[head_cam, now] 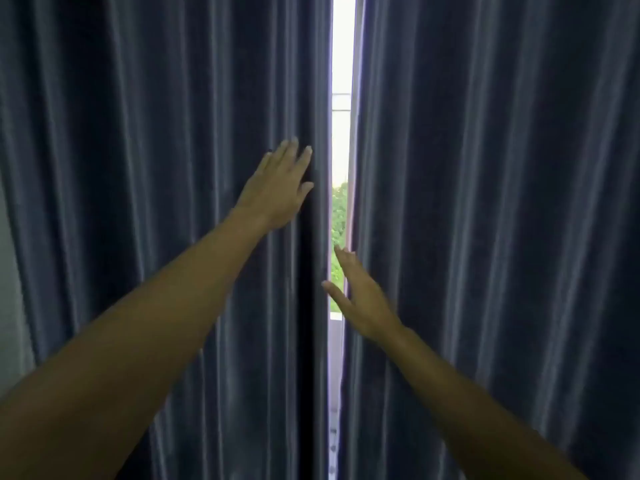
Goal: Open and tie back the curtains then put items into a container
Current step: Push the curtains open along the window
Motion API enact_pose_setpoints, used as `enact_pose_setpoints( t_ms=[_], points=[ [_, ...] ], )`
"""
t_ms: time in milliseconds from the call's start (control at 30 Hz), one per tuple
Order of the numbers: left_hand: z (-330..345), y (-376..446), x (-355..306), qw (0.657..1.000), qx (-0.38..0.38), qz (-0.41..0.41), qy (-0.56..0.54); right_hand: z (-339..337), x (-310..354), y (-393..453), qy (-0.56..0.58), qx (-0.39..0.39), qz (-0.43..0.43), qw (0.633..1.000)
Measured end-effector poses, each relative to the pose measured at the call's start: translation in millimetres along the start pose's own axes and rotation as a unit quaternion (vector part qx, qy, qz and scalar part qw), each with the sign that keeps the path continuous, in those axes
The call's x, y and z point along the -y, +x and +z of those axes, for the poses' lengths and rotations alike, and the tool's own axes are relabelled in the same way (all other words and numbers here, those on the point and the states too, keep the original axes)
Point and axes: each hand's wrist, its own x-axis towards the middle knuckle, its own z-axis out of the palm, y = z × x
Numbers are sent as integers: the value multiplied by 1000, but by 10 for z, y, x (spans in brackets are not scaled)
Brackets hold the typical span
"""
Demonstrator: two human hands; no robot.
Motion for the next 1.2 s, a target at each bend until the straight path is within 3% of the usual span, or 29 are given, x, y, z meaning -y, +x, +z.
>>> enact_pose_setpoints(
  t_ms=[333, 467, 600, 800, 1000, 1200],
  points=[
    [759, 816, -143, 980, -122, 139, 67, 803, -456, 674, 104, -96, 68, 988],
    [1084, 959, -62, 972, -156, 104, 139, 1253, -591, 891, 82, -144, 74, 983],
    [1293, 1010, 223, 969, -170, 80, 163, 1679, -619, 1140, 106, -188, 13, 976],
    [1464, 1011, 976, 965, -141, 40, 218, 2266, -529, 1574, -23, -244, -2, 969],
    [1400, 938, 1679, 950, -140, 19, 279, 2835, -2, 1988, 148, -233, -74, 958],
    [1140, 826, 2349, 934, -116, 16, 338, 3339, 472, 2419, 234, -177, -95, 951]
  ],
)
